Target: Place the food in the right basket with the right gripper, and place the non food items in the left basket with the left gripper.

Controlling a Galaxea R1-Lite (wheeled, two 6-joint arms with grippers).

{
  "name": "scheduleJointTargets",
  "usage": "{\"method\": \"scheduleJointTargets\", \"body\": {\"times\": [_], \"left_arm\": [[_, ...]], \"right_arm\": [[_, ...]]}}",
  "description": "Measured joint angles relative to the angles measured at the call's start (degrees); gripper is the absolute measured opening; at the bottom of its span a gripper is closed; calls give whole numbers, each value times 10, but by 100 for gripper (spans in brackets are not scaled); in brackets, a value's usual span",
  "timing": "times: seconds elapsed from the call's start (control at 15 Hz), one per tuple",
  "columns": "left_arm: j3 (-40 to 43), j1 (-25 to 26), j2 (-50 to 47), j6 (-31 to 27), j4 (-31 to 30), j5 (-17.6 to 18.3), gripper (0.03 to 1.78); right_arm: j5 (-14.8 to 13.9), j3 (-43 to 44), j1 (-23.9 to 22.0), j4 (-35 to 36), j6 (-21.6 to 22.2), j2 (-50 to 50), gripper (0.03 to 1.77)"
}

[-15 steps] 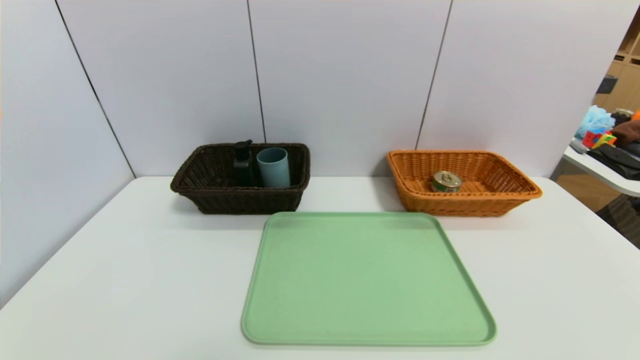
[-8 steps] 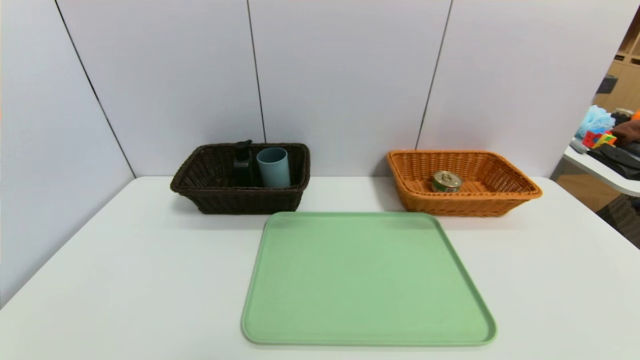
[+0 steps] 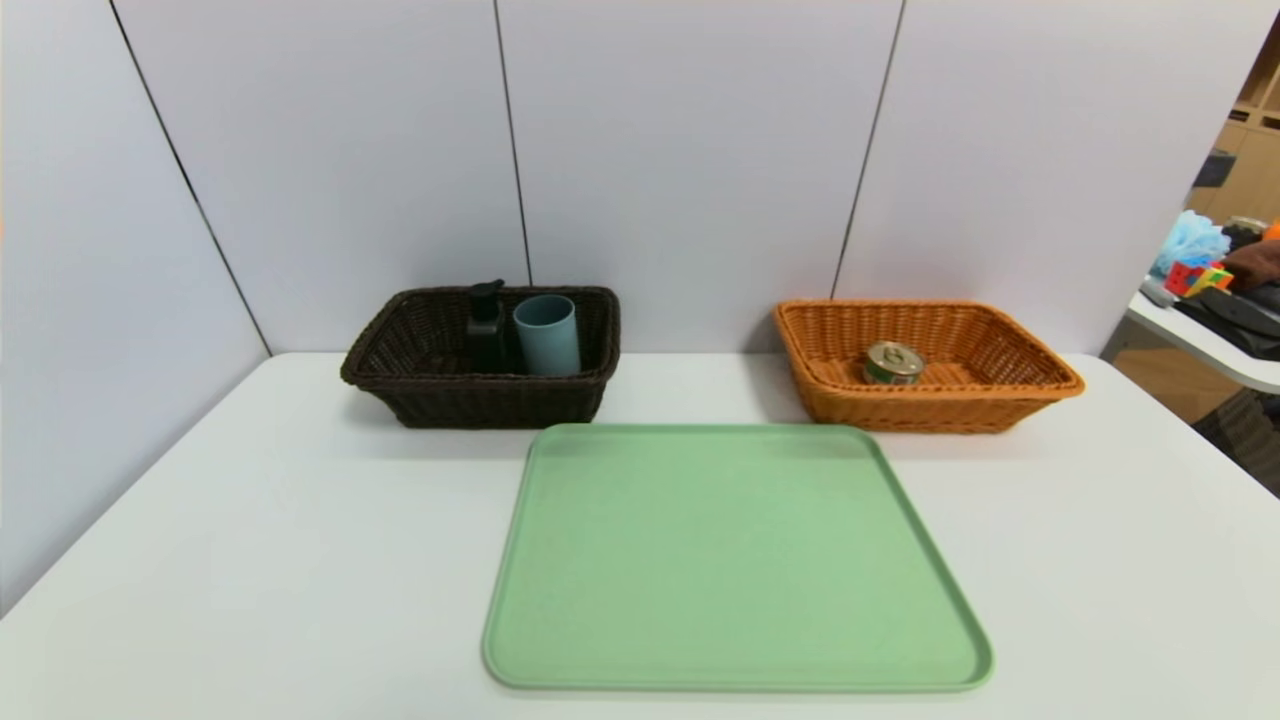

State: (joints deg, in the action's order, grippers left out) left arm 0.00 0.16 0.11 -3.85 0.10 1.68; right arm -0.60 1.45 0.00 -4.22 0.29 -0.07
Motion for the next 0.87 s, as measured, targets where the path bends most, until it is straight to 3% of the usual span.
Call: {"method": "scheduleJointTargets", "body": {"times": [0.87], "left_arm": [[0,0,0,0,0,0,169]], "right_arm": [[0,1,0,0,0,0,170]]}}
